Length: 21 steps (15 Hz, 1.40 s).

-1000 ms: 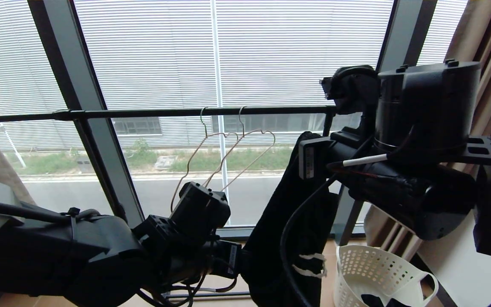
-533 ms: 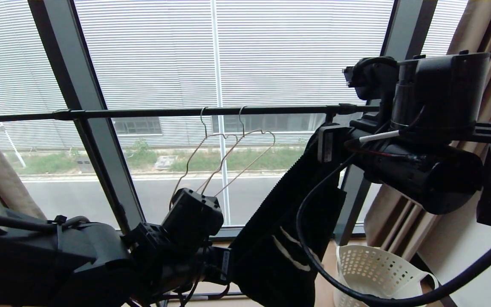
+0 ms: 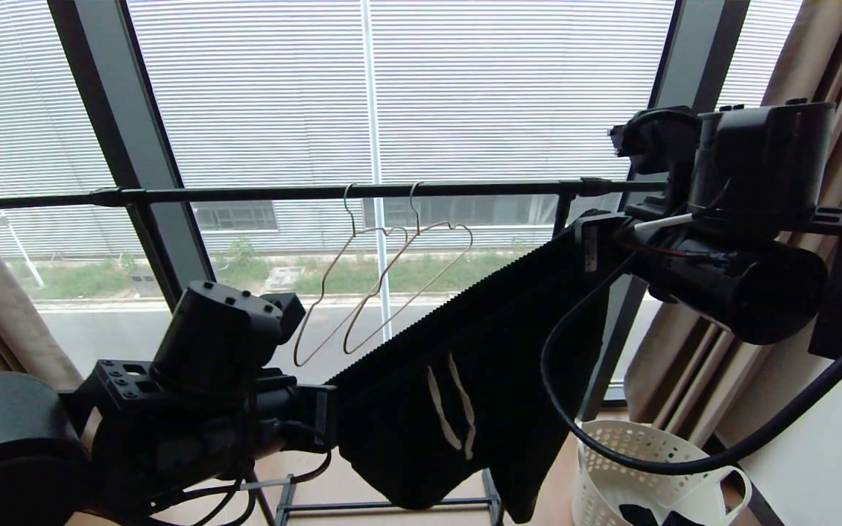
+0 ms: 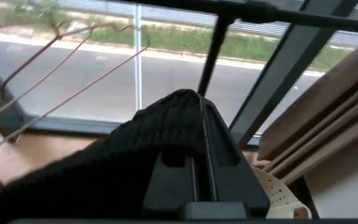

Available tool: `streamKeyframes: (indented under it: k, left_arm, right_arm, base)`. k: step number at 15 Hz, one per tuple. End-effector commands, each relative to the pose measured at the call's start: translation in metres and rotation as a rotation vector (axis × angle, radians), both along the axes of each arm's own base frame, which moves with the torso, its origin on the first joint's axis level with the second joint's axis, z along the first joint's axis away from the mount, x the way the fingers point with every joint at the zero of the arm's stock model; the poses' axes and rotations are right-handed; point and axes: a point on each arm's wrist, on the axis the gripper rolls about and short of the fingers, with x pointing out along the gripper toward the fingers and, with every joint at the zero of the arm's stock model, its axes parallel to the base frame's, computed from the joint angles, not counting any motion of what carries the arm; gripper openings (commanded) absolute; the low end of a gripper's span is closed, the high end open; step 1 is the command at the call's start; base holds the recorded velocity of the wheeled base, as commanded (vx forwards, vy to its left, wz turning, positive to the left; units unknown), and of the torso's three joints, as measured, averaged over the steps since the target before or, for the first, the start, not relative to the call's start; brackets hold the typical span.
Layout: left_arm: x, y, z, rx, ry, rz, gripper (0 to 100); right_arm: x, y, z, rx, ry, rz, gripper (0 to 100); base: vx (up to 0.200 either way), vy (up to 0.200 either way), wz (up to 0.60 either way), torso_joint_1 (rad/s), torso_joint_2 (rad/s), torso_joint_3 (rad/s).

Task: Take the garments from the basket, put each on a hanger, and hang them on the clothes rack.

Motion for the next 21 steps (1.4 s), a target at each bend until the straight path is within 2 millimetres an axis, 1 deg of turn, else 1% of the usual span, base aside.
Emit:
streamKeyframes:
  k: [1,3,4,6,8,11,14,18,19,21]
  left_arm:
    - [0.005,0.013,0.018,-0.016,-0.065,0.036,0]
    - [0.010,0.014,0.032,0.002,-0.039,0.048,0]
    - [0.011,0.015,0.043,0.010,-0.018,0.056,0]
    - [0.013,0.015,0.057,0.006,0.002,0.064,0]
    - [0.012,0.014,0.055,0.011,0.017,0.058,0]
    - [0.011,0.015,0.053,0.030,0.040,0.055,0]
    - [0.010,0.015,0.061,0.070,0.054,0.031,0]
    - [0.009,0.015,0.074,0.182,0.097,-0.046,0]
    - [0.011,0.014,0.078,0.193,0.109,-0.079,0]
    - [0.016,0.010,0.080,0.194,0.136,-0.107,0]
  right_arm:
    - [0.000,0.000,-0.010,-0.026,0.030,0.032,0]
    - [-0.001,0.000,-0.019,-0.061,0.031,0.054,0]
    - [-0.001,0.000,-0.024,-0.086,0.022,0.062,0]
    - [0.003,0.003,-0.033,-0.114,-0.011,0.083,0]
    - [0.005,0.005,-0.038,-0.128,-0.029,0.089,0]
    - [0.004,0.004,-0.040,-0.140,-0.025,0.091,0]
    - [-0.003,-0.001,-0.049,-0.199,0.003,0.157,0]
    - [-0.021,-0.016,-0.052,-0.257,0.022,0.315,0]
    - [-0.022,-0.019,-0.053,-0.256,0.025,0.340,0]
    - [-0.022,-0.018,-0.054,-0.255,0.032,0.359,0]
  base:
    - [0.000,0.000,0.00,0.000,0.00,0.000]
    - [0.000,0.000,0.00,0.000,0.00,0.000]
    - [0.000,0.000,0.00,0.000,0.00,0.000]
    - [0.000,0.000,0.00,0.000,0.00,0.000]
    - [0.000,0.000,0.00,0.000,0.00,0.000]
    - [0.000,0.000,0.00,0.000,0.00,0.000]
    - [0.000,0.000,0.00,0.000,0.00,0.000]
    - [0.000,0.000,0.00,0.000,0.00,0.000]
    - [0.000,0.000,0.00,0.000,0.00,0.000]
    - [0.000,0.000,0.00,0.000,0.00,0.000]
